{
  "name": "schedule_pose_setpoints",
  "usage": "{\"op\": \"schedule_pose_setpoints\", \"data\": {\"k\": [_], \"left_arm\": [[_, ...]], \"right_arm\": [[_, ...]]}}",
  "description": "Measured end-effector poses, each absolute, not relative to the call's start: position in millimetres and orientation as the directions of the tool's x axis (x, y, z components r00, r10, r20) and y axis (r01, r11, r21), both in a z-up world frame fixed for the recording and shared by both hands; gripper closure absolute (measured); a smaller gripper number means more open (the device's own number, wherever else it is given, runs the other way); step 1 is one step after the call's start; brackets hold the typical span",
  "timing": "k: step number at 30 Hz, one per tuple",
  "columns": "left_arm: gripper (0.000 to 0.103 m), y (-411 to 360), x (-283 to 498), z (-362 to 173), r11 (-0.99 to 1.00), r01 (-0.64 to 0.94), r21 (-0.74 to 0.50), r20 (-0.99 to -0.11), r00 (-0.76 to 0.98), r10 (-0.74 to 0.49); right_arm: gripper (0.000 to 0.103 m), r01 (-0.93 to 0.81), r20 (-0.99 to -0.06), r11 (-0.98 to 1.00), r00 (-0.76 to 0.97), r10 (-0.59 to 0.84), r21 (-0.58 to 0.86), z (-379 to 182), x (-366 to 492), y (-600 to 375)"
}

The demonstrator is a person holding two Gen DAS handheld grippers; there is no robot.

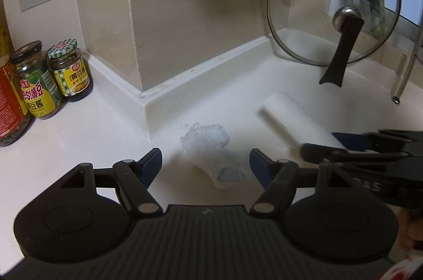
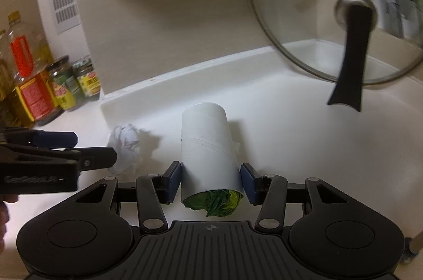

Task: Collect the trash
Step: 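Grasp the white tissue with the left gripper while the right grasps the paper roll, then carry the tissue and paper towel roll down over the trash bin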

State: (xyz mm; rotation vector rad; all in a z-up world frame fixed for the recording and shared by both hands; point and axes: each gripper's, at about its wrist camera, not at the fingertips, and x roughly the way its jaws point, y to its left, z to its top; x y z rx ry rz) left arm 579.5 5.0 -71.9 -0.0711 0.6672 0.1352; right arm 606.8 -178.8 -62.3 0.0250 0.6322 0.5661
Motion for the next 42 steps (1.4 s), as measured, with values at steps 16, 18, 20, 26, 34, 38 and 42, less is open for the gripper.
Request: {"op": "schedule_pose_setpoints", "data": {"k": [16, 18, 20, 26, 34, 38, 42], "left_arm": [[0.064, 5.4, 612.3, -92.7, 0.983, -0.175, -0.056, -0.668, 0.738, 0.093], [0.077, 4.4, 612.4, -93.5, 0.984, -0.172, -0.056, -0.673, 0.735, 0.090], [0.081, 4.3, 611.7, -94.7, 0.984, -0.168, -0.058, -0.675, 0.733, 0.085], [0.090, 5.4, 605.5, -92.7, 0.987, -0.152, -0.046, -0.665, 0.742, 0.083], [0.092, 6.8, 591.0, -87.5, 0.990, -0.137, -0.030, -0.645, 0.759, 0.085], [0.092, 6.4, 576.3, -83.0, 0.992, -0.127, -0.028, -0.634, 0.769, 0.081], [0.093, 5.0, 554.8, -75.7, 0.993, -0.115, -0.030, -0.621, 0.780, 0.072]], "right_arm": [[0.054, -0.452, -0.547, 0.863, 0.675, 0.495, 0.225, -64.2, 600.9, -195.5], [0.054, -0.448, -0.547, 0.865, 0.676, 0.493, 0.225, -64.1, 600.2, -196.5], [0.054, -0.445, -0.545, 0.866, 0.679, 0.492, 0.228, -63.8, 599.0, -197.8], [0.054, -0.440, -0.538, 0.868, 0.686, 0.490, 0.231, -62.6, 596.1, -200.5], [0.054, -0.438, -0.529, 0.867, 0.689, 0.495, 0.240, -61.3, 589.0, -201.6], [0.054, -0.442, -0.525, 0.861, 0.685, 0.504, 0.250, -60.0, 582.1, -202.3], [0.054, -0.452, -0.511, 0.852, 0.683, 0.522, 0.265, -54.9, 568.5, -203.4]]}}
